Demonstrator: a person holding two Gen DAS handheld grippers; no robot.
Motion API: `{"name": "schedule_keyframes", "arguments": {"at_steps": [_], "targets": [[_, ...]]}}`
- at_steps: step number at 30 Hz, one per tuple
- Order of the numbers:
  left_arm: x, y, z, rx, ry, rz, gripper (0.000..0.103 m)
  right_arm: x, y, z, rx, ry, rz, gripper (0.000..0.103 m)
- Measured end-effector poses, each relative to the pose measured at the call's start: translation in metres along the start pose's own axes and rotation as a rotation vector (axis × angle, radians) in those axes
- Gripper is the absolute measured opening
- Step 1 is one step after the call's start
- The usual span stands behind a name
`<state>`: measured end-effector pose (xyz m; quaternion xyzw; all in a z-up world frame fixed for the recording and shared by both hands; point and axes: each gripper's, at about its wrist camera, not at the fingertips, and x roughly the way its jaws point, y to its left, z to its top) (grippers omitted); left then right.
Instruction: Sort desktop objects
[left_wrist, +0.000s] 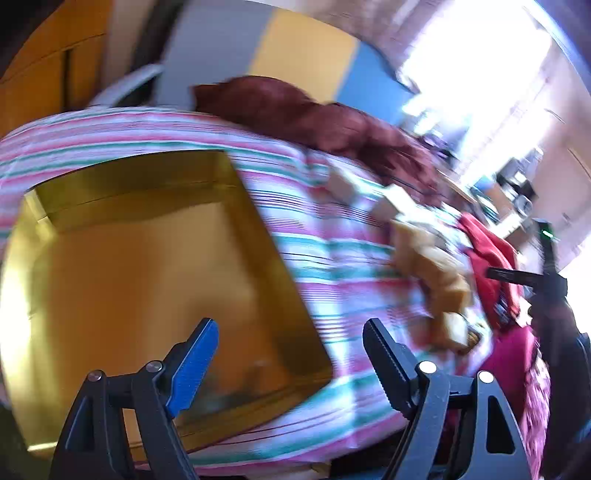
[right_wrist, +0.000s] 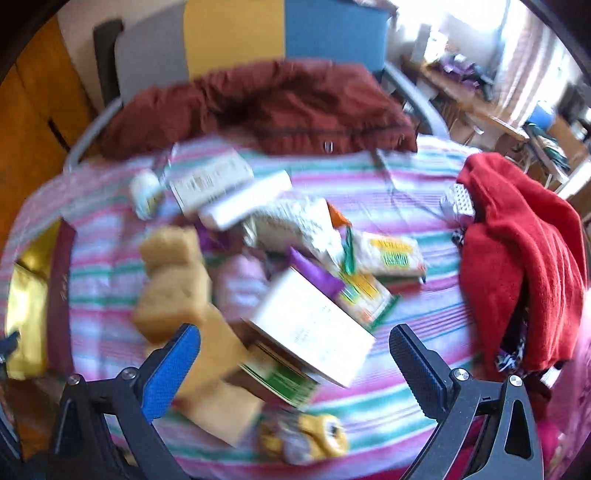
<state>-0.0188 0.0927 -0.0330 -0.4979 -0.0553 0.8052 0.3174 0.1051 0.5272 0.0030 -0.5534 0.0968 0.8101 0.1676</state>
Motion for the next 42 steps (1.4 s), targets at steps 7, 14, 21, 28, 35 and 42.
{"name": "schedule_keyframes", "arguments": {"at_steps": [7, 14, 21, 28, 35, 42], "targets": [[0.027, -0.076, 0.003, 0.236, 0.092, -0.186, 0.083, 0.042, 0.010, 0.005, -0.158, 0.116, -0.043, 0.101], [0.079, -0.127, 0.011, 0.283, 0.213, -0.323, 0.091, 0.065, 0.020, 0.003, -0.238, 0.138, -0.076, 0.073], [0.133, -0.159, 0.016, 0.221, 0.309, -0.366, 0.088, 0.061, 0.022, 0.000, -0.259, 0.115, -0.082, 0.070], [0.166, -0.174, 0.023, 0.150, 0.343, -0.360, 0.088, 0.062, 0.020, 0.001, -0.246, 0.110, -0.064, 0.070], [0.195, -0.176, 0.025, 0.067, 0.410, -0.406, 0.080, 0.064, 0.018, 0.001, -0.241, 0.115, -0.054, 0.072], [0.172, -0.179, 0.023, 0.147, 0.333, -0.450, 0.051, 0.051, 0.024, 0.002, -0.272, 0.058, -0.050, 0.042]]}}
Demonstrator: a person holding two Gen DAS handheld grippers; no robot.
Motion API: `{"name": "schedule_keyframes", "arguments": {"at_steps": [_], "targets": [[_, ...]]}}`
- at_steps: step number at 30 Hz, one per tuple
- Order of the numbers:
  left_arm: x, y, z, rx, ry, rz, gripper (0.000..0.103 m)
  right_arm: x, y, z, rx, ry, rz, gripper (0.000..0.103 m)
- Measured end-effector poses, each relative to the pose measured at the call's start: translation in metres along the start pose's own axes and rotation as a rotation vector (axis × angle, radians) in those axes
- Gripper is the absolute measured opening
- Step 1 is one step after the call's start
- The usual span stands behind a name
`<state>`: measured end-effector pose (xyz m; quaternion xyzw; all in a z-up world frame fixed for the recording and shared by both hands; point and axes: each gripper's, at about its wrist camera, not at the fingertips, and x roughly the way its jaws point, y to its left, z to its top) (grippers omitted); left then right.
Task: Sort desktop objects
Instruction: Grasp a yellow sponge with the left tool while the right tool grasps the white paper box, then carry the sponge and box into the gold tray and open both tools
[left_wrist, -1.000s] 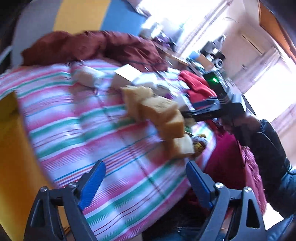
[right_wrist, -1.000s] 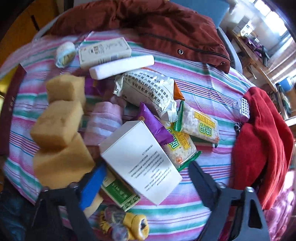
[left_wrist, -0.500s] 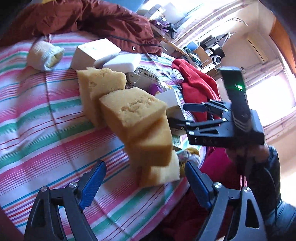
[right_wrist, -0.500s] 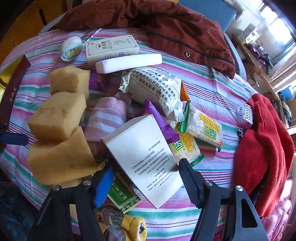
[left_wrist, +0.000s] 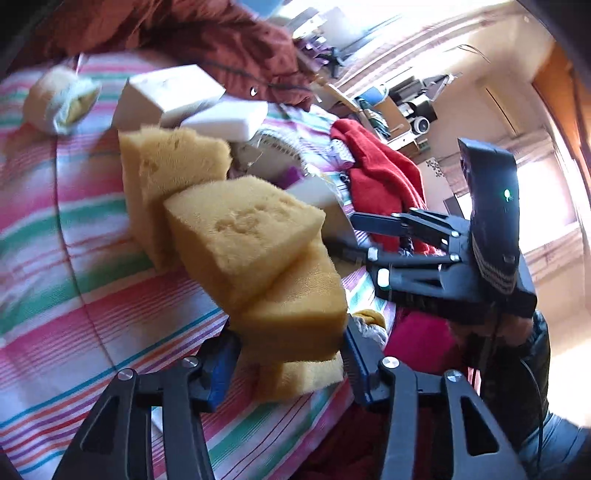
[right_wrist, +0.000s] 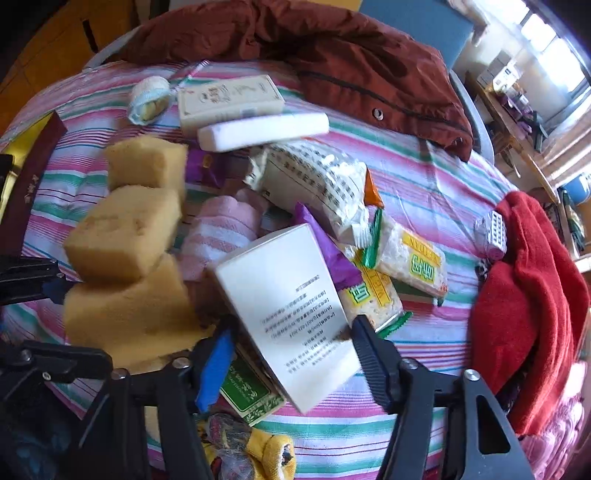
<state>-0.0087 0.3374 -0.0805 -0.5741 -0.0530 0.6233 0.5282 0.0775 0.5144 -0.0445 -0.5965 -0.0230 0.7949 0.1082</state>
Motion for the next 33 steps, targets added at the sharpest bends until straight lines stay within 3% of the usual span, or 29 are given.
{"name": "schedule_keyframes", "arguments": {"at_steps": [3, 7, 8, 9, 10, 11, 15, 19, 20, 22, 24, 30, 33], "targets": [[-0.014, -0.003, -0.005, 0.034, -0.021, 0.011, 0.052, -0.009, -0.001, -0.001, 0.013, -0.036, -0.001, 0.030], [-0.028, 0.001, -0.014, 0.043, -0.035, 0.029, 0.051, -0.009, -0.002, -0.003, 0.033, -0.028, 0.026, 0.035], [-0.033, 0.002, -0.018, 0.050, -0.038, 0.044, 0.051, -0.007, -0.005, -0.004, 0.050, -0.020, 0.057, 0.051], [-0.037, 0.004, -0.022, 0.055, -0.039, 0.056, 0.051, -0.004, -0.008, -0.005, 0.060, -0.016, 0.067, 0.075], [-0.041, 0.007, -0.026, 0.058, -0.041, 0.070, 0.051, -0.002, -0.011, -0.004, 0.069, -0.007, 0.064, 0.084], [-0.045, 0.011, -0.029, 0.054, -0.042, 0.082, 0.051, -0.001, -0.013, -0.003, 0.070, -0.001, 0.068, 0.090], [-0.060, 0.029, -0.045, 0.022, -0.042, 0.099, 0.051, 0.003, -0.015, 0.007, 0.037, 0.005, 0.078, 0.093], [-0.070, 0.036, -0.058, 0.023, -0.050, 0.127, 0.051, 0.019, -0.014, 0.020, 0.014, 0.038, 0.094, 0.090], [-0.073, 0.036, -0.061, 0.023, -0.055, 0.124, 0.051, 0.024, -0.012, 0.021, 0.007, 0.053, 0.088, 0.069], [-0.080, 0.034, -0.065, 0.038, -0.074, 0.125, 0.051, 0.023, -0.005, 0.020, -0.012, 0.046, 0.067, 0.067], [-0.088, 0.033, -0.067, 0.045, -0.093, 0.129, 0.051, 0.012, -0.004, 0.019, -0.010, 0.015, 0.080, 0.058], [-0.111, 0.030, -0.071, 0.052, -0.157, 0.118, 0.051, -0.035, -0.006, 0.014, 0.027, -0.100, 0.033, 0.054], [-0.127, 0.030, -0.073, 0.042, -0.207, 0.115, 0.051, -0.065, 0.004, 0.014, 0.029, -0.173, 0.052, 0.054]]}}
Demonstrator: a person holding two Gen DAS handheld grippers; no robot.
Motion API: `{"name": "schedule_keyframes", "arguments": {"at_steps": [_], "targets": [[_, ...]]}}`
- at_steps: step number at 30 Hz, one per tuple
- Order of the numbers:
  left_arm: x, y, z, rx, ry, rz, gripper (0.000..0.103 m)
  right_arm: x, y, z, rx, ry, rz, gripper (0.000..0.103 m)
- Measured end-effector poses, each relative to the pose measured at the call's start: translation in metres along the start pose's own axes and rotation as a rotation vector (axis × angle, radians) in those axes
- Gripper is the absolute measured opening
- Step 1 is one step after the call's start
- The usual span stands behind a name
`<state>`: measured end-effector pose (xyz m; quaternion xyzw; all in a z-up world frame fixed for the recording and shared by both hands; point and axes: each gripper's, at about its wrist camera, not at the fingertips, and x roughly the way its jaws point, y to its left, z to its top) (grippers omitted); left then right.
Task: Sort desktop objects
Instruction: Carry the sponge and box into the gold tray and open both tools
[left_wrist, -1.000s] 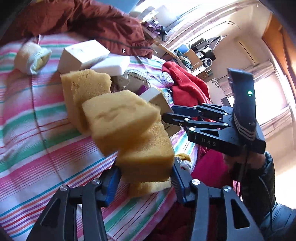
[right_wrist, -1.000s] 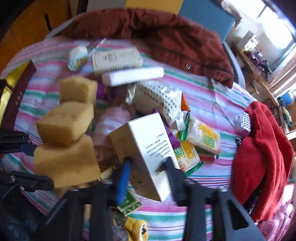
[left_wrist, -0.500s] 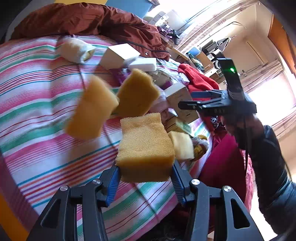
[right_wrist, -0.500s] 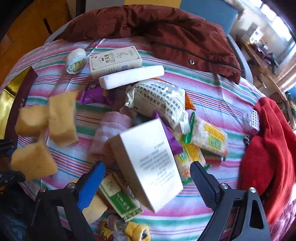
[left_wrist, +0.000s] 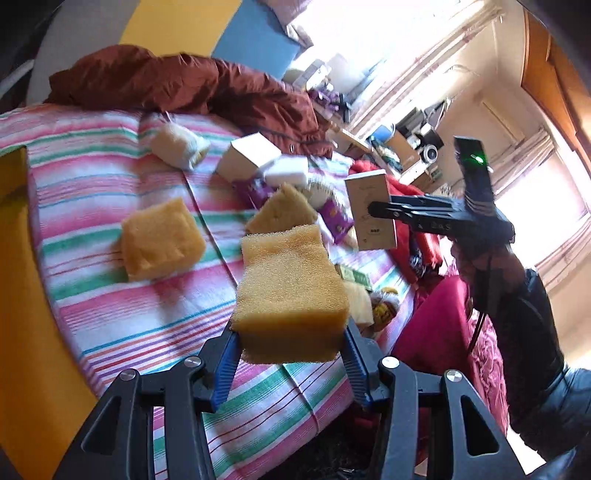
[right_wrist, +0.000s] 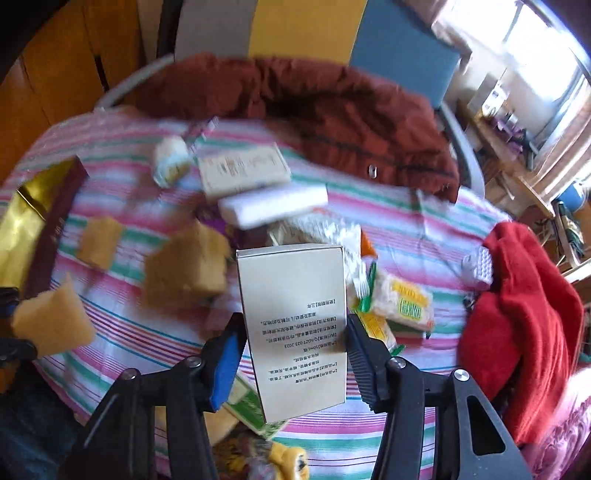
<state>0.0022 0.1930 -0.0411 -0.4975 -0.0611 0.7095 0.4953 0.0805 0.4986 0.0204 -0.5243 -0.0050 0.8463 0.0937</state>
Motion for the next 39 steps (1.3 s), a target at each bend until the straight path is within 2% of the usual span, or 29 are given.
{"name": "schedule_keyframes", "arguments": {"at_steps": [6, 13, 18, 26, 28, 31, 32, 33, 36, 39], "targets": [[-0.044, 0.015, 0.000, -0.052, -0.107, 0.061, 0.051, -0.030, 0.066, 0.016, -0.057, -0.114, 0.116, 0.054], [-0.117, 0.062, -0.013, -0.174, -0.258, 0.249, 0.051, -0.036, 0.163, 0.044, -0.122, -0.169, 0.328, 0.054], [-0.166, 0.116, -0.021, -0.284, -0.323, 0.429, 0.051, -0.022, 0.246, 0.066, -0.200, -0.118, 0.453, 0.054], [-0.199, 0.196, -0.021, -0.380, -0.333, 0.642, 0.051, 0.032, 0.353, 0.097, -0.230, 0.048, 0.525, 0.054], [-0.205, 0.207, -0.020, -0.413, -0.341, 0.667, 0.061, 0.042, 0.368, 0.109, -0.170, 0.060, 0.542, 0.055], [-0.215, 0.224, -0.022, -0.478, -0.366, 0.688, 0.071, 0.049, 0.380, 0.125, -0.068, 0.057, 0.639, 0.060], [-0.218, 0.226, -0.025, -0.488, -0.377, 0.686, 0.074, 0.049, 0.381, 0.125, -0.056, 0.059, 0.641, 0.071], [-0.220, 0.227, -0.027, -0.496, -0.386, 0.683, 0.078, 0.048, 0.383, 0.126, -0.054, 0.054, 0.633, 0.076], [-0.224, 0.225, -0.039, -0.512, -0.392, 0.685, 0.079, 0.048, 0.384, 0.119, -0.072, 0.062, 0.637, 0.076], [-0.225, 0.216, -0.050, -0.512, -0.408, 0.689, 0.079, 0.051, 0.378, 0.107, -0.080, 0.064, 0.604, 0.076]]}}
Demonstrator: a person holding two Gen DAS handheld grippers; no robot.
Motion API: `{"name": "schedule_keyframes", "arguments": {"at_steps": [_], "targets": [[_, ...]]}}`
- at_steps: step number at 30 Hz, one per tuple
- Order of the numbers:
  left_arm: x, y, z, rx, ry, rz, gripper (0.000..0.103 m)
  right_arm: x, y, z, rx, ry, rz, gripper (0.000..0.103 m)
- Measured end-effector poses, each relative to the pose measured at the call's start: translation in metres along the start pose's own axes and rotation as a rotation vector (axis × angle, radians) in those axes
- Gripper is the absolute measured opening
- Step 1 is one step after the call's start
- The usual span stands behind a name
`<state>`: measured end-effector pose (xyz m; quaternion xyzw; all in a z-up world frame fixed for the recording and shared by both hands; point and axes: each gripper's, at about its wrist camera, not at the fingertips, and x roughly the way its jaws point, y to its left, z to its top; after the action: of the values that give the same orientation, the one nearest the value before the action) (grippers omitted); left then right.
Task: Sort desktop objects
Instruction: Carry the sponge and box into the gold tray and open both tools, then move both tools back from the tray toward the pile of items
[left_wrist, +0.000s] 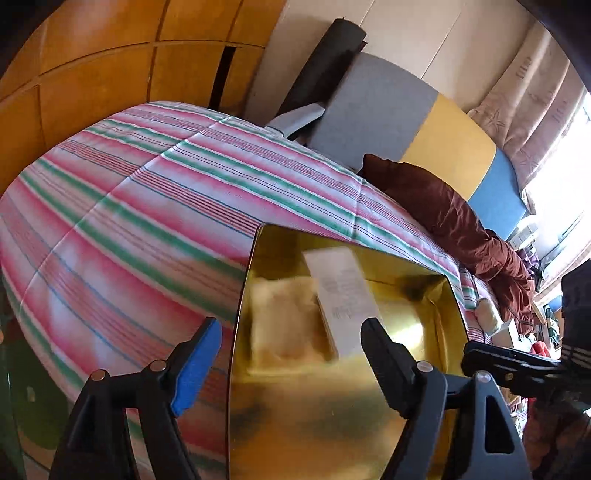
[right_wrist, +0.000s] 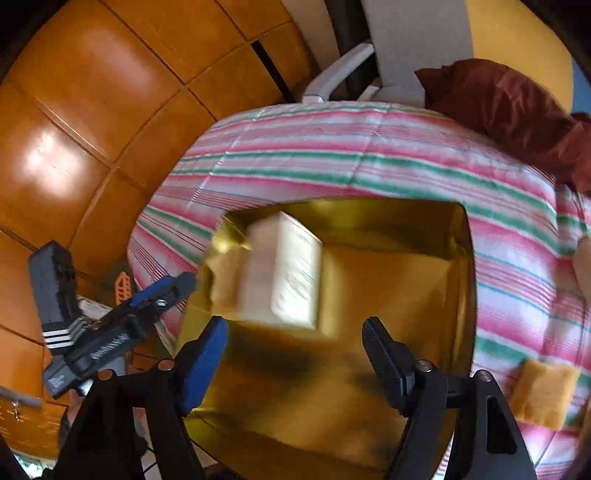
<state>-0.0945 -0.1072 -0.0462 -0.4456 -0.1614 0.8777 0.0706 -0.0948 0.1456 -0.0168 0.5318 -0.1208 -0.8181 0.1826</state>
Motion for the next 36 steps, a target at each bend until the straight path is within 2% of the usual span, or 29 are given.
{"name": "schedule_keyframes", "arguments": {"at_steps": [5, 12, 20, 29, 36], "targets": [[-0.016, -0.014, -0.021, 0.033, -0.021, 0.032, 0.077, -0.004, -0.002, -0.026, -0.058, -0.024, -0.099, 0.076], [-0.035, -0.047, -0.039, 0.107, -0.067, 0.046, 0.076, -0.018, -0.001, -0.060, -0.120, -0.056, -0.171, 0.081], [-0.052, -0.083, -0.050, 0.238, -0.117, 0.081, 0.077, -0.042, 0.001, -0.085, -0.196, -0.135, -0.252, 0.082], [-0.054, -0.113, -0.061, 0.325, -0.118, 0.066, 0.077, -0.063, -0.028, -0.096, -0.135, -0.166, -0.292, 0.082], [-0.046, -0.131, -0.069, 0.370, -0.082, 0.037, 0.077, -0.083, -0.068, -0.106, -0.048, -0.181, -0.335, 0.082]]}}
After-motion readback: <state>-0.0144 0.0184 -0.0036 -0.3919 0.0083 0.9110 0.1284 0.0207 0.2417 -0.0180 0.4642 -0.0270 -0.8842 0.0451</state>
